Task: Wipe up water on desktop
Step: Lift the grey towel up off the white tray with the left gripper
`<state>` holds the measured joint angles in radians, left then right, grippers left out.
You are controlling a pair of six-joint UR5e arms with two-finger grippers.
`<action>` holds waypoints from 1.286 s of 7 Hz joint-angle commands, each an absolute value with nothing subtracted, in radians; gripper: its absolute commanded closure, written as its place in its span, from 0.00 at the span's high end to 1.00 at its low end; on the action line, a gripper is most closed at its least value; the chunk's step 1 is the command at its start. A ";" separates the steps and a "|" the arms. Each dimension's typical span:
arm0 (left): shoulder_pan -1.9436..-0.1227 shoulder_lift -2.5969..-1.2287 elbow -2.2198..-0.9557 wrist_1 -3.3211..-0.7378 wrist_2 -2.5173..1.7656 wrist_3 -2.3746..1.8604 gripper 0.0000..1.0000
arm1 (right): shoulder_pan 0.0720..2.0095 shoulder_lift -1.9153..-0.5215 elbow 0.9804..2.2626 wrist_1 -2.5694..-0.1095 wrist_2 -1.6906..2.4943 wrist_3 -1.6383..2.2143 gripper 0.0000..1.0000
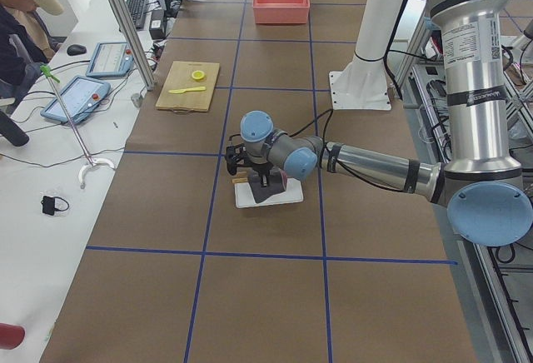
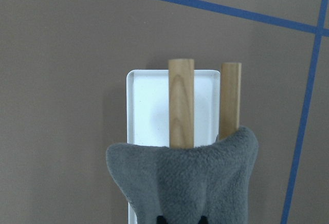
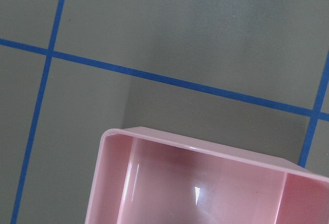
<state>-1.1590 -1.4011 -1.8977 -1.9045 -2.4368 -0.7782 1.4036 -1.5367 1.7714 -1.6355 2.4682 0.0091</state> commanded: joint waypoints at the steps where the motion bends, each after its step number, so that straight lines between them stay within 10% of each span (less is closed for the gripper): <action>1: -1.155 -1.401 -1.879 -1.904 -2.433 -0.778 0.00 | 1.404 -1.526 1.770 -1.637 2.468 0.011 1.00; 6: -1.157 -1.401 -1.879 -1.904 -2.434 -0.778 0.07 | 1.404 -1.526 1.772 -1.635 2.468 0.011 1.00; 9: -1.157 -1.401 -1.879 -1.904 -2.436 -0.779 0.44 | 1.404 -1.523 1.772 -1.635 2.468 0.011 1.00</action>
<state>-1.1556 -1.4005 -1.8792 -1.9037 -2.4348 -0.7781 1.4036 -1.5245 1.7723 -1.6353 2.4682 0.0107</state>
